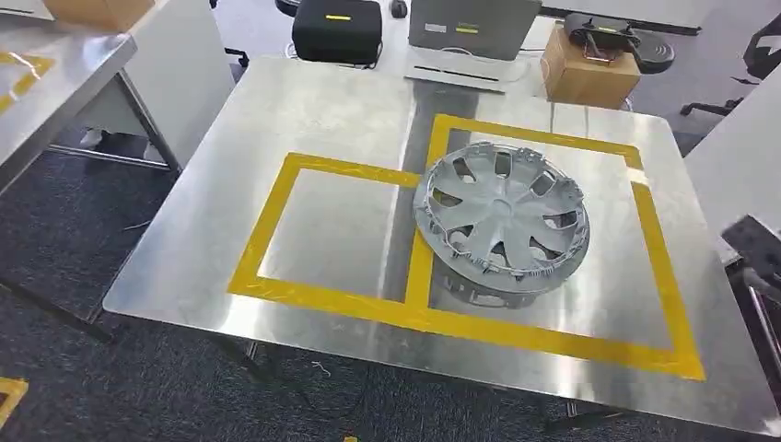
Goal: Take the parts from the cabinet and place them on the table.
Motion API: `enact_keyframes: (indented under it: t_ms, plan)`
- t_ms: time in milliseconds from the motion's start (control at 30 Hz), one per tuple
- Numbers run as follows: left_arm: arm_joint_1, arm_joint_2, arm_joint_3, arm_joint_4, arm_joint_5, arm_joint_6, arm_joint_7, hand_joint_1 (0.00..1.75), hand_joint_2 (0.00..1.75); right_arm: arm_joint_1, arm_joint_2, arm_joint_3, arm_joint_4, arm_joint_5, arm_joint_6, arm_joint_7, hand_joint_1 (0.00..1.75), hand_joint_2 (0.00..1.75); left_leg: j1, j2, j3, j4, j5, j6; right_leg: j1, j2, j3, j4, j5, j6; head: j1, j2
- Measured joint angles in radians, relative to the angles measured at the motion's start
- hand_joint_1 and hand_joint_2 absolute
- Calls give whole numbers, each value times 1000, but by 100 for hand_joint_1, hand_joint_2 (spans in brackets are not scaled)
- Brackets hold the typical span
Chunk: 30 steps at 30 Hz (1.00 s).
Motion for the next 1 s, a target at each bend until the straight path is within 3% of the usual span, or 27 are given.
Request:
enact_keyframes:
  t_ms: [100, 200, 300, 500, 733, 833, 900, 1000]
  plan:
    - [1, 3, 0, 1, -1, 2, 7, 0, 0, 188, -2, -183, -21, 64, -73, 0, 0, 175, -1, 24, 2, -3, -4, 3, -1, 17, -4, 1, 0, 1, 0, 0]
    - [-1, 5, 0, 2, -3, 3, 9, 0, 0, 252, 18, -315, -14, 142, -106, 0, 0, 175, -2, 55, 5, -5, -8, 3, -4, 45, -11, 4, 1, 3, 0, 0]
    - [-8, 7, 0, 2, -3, 3, 19, 0, 0, 231, 57, -420, 6, 278, -122, 0, 0, 175, -4, 78, 9, -6, -10, 2, -6, 66, -17, 6, 4, 6, 0, 0]
    - [-17, 6, 0, 1, -2, 2, 29, 0, 0, 169, 169, -591, 119, 420, -227, 0, 0, 175, -6, 87, 15, -9, -10, 3, -7, 78, -18, 7, 6, 6, 0, 0]
    - [-23, 5, 0, 1, -2, 0, 33, 0, 0, 110, 272, -709, 247, 380, -267, 0, 0, 175, -8, 88, 17, -13, -10, 2, -9, 78, -18, 9, 5, 6, -1, 0]
    - [-25, 2, 0, 1, -3, 0, 34, 0, 0, 91, 319, -709, 375, 240, -397, -20, 0, 175, -8, 93, 16, -14, -10, 2, -10, 79, -17, 10, 5, 5, 0, 0]
    - [-26, 1, 0, 1, -3, 0, 32, 0, 0, 64, 355, -706, 497, 137, -491, -82, 0, 175, -8, 97, 16, -15, -10, 2, -10, 80, -18, 10, 5, 5, -1, 0]
    - [-30, 0, 0, 1, -4, 0, 28, 0, 0, 37, 406, -700, 689, 103, -551, -136, 0, 175, -8, 100, 17, -16, -10, 2, -10, 81, -18, 10, 5, 5, 0, 0]
